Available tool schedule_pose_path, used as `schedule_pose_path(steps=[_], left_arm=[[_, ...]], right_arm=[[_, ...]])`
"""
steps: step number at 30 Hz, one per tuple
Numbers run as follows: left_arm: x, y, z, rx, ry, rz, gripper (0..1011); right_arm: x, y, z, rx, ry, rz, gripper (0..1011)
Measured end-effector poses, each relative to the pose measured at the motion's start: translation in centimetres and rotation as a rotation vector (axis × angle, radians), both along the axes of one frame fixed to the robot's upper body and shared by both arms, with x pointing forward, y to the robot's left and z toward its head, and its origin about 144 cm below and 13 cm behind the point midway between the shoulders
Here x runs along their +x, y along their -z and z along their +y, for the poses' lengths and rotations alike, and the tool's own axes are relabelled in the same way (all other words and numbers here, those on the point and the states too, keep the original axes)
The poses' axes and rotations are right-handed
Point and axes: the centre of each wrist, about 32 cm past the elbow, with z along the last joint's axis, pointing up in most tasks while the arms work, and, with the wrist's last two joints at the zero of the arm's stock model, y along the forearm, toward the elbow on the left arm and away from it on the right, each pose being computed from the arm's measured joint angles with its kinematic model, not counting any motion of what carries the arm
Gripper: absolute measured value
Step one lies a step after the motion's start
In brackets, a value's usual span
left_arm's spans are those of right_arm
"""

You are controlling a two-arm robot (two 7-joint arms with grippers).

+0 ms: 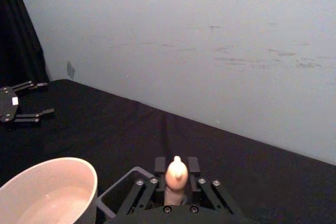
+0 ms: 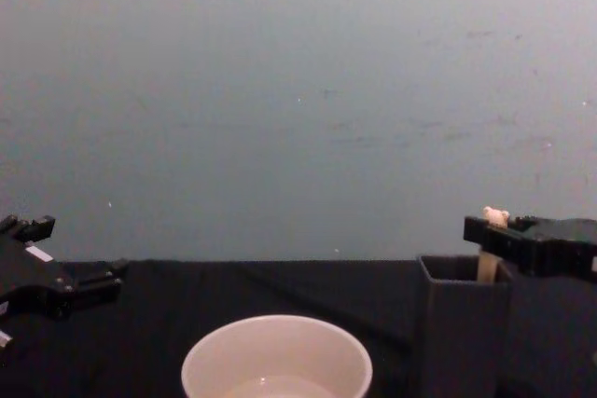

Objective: Pick up the stirring spoon with one hand, stir inside the cup, then place it back in its original position.

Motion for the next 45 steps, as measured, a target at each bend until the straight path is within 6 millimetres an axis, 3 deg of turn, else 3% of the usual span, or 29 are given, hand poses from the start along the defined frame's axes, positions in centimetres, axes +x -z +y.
schedule_pose_path(steps=[4,27,45], left_arm=[[0.0,0.0,0.0,0.0,0.0,0.0,1002],[0.0,0.0,0.0,0.0,0.0,0.0,1001],[0.0,0.0,0.0,0.0,0.0,0.0,1001]], right_arm=[[0.0,0.0,0.0,0.0,0.0,0.0,214],[0.0,-0.2,-0.2,0.003,-0.022,-0.005,213],[-0.3,-2.9,-1.0,0.096,-0.043,-0.071,214]])
